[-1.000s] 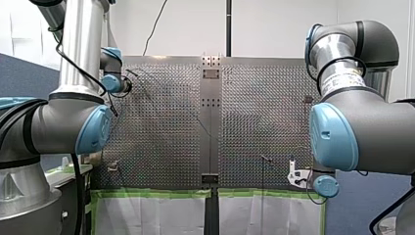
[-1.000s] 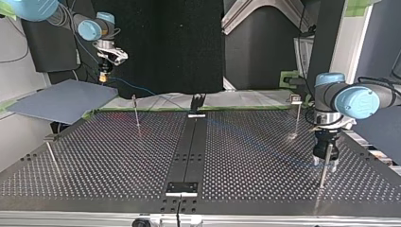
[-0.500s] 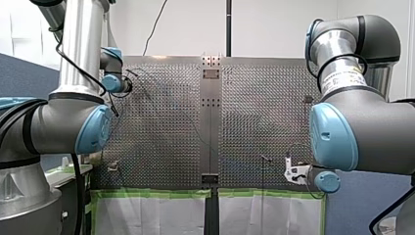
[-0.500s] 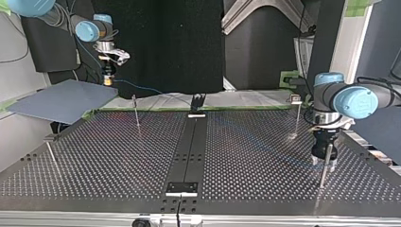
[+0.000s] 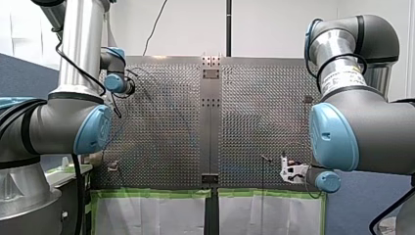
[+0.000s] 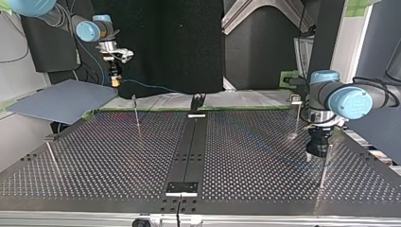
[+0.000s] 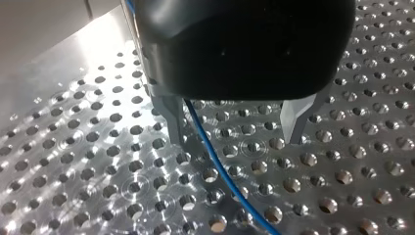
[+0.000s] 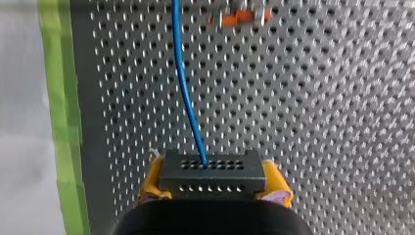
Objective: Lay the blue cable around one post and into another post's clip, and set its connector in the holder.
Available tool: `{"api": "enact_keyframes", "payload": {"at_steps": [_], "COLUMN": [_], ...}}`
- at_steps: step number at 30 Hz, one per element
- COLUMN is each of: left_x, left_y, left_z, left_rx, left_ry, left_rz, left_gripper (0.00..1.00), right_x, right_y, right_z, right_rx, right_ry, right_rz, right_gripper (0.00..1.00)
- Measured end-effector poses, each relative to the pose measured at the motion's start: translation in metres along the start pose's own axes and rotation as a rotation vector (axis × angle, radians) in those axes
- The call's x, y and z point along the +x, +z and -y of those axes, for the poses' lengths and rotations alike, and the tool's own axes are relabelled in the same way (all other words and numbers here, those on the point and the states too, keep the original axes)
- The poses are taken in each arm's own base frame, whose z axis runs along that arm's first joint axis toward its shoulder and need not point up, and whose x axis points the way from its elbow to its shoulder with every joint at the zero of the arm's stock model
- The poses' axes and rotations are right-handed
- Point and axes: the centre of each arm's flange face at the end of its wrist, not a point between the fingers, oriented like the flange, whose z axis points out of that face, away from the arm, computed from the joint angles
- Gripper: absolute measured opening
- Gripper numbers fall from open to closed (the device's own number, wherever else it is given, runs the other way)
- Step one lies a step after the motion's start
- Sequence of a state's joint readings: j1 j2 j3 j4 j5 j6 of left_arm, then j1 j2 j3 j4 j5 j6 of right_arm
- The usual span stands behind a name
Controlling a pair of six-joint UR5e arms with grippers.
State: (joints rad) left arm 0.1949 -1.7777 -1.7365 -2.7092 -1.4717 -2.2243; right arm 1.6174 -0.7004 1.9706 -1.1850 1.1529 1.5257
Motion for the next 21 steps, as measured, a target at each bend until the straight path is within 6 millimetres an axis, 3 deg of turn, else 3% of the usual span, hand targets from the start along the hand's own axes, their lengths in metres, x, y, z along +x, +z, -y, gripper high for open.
{"api": "enact_keyframes", "payload": {"at_steps": [14,21], "left_x": [0.024,0.018], "left_y": [-0.022,-0.019], "left_z": [-0.033,-0.041], "left_rx": [-0.042,-0.011], "left_ry": [-0.147,-0.215], "left_rz": [-0.028,0.003], "left_gripper": [0.98,0.98], "right_x": [0.001,0.001], "right_y": [0.001,0.001], "right_z": [0.024,0.030], "right_rx": [0.152,0.175], "right_ry": [0.009,0.010], "right_rz": [-0.004,-0.004], "right_gripper": [0.00,0.00]}}
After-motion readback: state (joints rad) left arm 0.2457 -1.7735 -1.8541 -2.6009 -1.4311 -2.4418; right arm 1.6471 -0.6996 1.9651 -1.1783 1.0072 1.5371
